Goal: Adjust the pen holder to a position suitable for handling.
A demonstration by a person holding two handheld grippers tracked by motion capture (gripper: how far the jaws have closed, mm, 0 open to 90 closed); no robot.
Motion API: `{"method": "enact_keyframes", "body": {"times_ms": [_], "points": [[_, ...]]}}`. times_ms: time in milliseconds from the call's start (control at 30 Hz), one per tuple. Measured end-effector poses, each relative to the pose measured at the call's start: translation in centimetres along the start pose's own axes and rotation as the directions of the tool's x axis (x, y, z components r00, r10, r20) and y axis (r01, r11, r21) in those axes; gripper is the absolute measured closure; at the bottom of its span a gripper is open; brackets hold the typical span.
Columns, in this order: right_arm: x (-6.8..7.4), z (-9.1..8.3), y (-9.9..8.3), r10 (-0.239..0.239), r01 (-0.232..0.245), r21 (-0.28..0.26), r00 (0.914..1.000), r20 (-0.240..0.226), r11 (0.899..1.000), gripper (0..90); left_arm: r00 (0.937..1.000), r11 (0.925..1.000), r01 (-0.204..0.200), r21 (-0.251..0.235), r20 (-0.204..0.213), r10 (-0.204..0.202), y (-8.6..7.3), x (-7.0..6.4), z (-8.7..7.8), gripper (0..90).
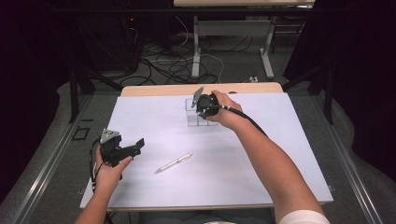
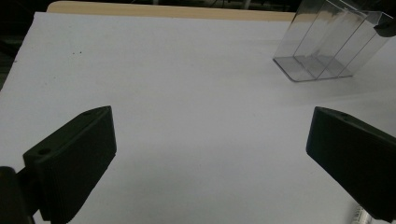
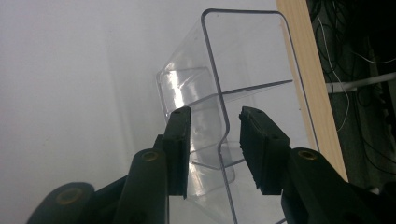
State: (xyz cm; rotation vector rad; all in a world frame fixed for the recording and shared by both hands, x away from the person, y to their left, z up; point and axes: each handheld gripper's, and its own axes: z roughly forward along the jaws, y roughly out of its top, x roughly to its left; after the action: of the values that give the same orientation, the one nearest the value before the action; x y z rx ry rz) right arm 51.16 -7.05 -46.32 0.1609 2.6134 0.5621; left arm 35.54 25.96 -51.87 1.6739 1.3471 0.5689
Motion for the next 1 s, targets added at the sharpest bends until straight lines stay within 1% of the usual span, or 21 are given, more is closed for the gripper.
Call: {"method": "enact_keyframes", "body": {"times_ms": [33,67,100,167,233,267,300,333,467,633,667,700,767,800,867,1000], "points": [[0.01,0.08,0.01,0.0,0.0,0.003,1.0,-0.001,1.0,65.9,1.0,1.0,0.0,0.0,0.0,0.0,0.0,0.0,0.0,1.8],[-0.1,0.16,0.03,-0.021,0.021,-0.001,0.9998,-0.003,1.0,66.7,1.0,1.0,0.002,0.002,0.001,-0.002,0.0,0.0,-0.01,1.8],[-0.09,0.21,0.06,-0.025,0.025,-0.002,0.9997,-0.004,1.0,67.6,1.0,1.0,0.003,0.002,0.001,-0.003,-0.01,0.0,-0.01,1.8],[-0.02,0.24,0.1,-0.015,0.015,-0.001,0.9998,-0.01,1.0,69.9,1.0,1.0,0.001,0.003,-0.001,-0.001,-0.01,-0.01,0.0,1.8],[-0.09,0.27,0.12,-0.026,0.026,0.003,0.9996,-0.008,1.0,71.6,1.0,1.0,-0.002,0.002,0.0,0.002,-0.02,-0.05,0.02,1.8],[-0.11,0.36,0.08,-0.03,0.03,-0.006,0.9996,-0.003,1.0,73.0,1.0,1.0,-0.002,0.002,0.001,0.002,-0.02,-0.09,0.03,1.8],[-0.19,0.34,0.1,-0.034,0.034,0.002,0.9993,-0.018,0.999,74.1,1.0,1.0,-0.001,0.004,0.0,0.001,-0.03,-0.12,0.02,1.8],[-0.2,0.37,0.08,-0.033,0.033,0.001,0.9992,-0.022,0.999,75.4,1.0,1.0,-0.002,0.005,0.0,0.002,-0.03,-0.14,0.04,1.8],[-0.32,0.29,0.14,-0.058,0.058,0.005,0.9982,-0.012,0.998,82.7,1.0,0.9999,-0.004,0.01,-0.002,0.004,-0.05,-0.1,0.07,2.1],[-0.54,0.34,0.08,-0.087,0.087,-0.008,0.996,-0.023,0.996,83.3,1.0,1.0,-0.004,0.003,-0.002,0.004,-0.02,-0.07,0.03,2.1],[-0.54,0.33,0.09,-0.083,0.083,-0.008,0.9962,-0.027,0.997,83.4,1.0,1.0,-0.002,0.005,-0.002,0.002,-0.02,-0.09,0.02,2.1],[-0.5,0.3,0.08,-0.069,0.069,-0.007,0.9971,-0.03,0.998,83.6,1.0,1.0,-0.002,0.005,-0.002,0.002,-0.02,-0.1,0.02,2.2],[-0.67,0.26,-0.01,-0.083,0.083,-0.013,0.9959,-0.036,0.996,84.0,1.0,1.0,-0.004,0.009,-0.002,0.004,-0.02,-0.13,0.04,2.2],[-0.63,0.22,-0.02,-0.073,0.072,-0.014,0.9966,-0.04,0.997,84.2,1.0,0.9999,-0.005,0.009,-0.002,0.005,-0.03,-0.13,0.05,2.2],[-0.65,0.2,-0.02,-0.083,0.083,-0.018,0.9956,-0.043,0.996,84.4,1.0,0.9999,-0.005,0.01,-0.002,0.005,-0.03,-0.14,0.06,2.2],[-0.53,0.07,0.03,-0.078,0.077,-0.011,0.9954,-0.055,0.997,85.0,1.0,1.0,-0.004,0.009,-0.003,0.004,-0.02,-0.13,0.04,2.3]]}}
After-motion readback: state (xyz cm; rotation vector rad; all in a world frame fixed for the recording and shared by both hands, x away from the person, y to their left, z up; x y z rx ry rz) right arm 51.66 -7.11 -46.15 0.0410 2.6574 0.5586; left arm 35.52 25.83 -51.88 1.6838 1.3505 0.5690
